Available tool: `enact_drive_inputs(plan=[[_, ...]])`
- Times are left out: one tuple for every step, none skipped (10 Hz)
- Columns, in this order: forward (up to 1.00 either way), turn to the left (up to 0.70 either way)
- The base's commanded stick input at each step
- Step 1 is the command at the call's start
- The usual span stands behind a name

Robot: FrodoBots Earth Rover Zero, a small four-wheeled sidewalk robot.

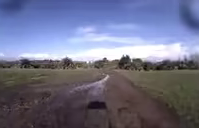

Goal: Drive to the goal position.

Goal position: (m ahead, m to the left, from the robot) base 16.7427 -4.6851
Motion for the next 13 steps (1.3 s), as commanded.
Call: enact_drive_inputs(plan=[[0.7,0.0],[0.7,0.0],[0.7,0.0],[0.7,0.0],[0.7,0.0],[0.7,0.0],[0.7,0.0],[0.7,0.0],[0.7,0.0],[0.7,0.0],[0.7,0.0],[0.7,0.0],[0.7,0.0]])
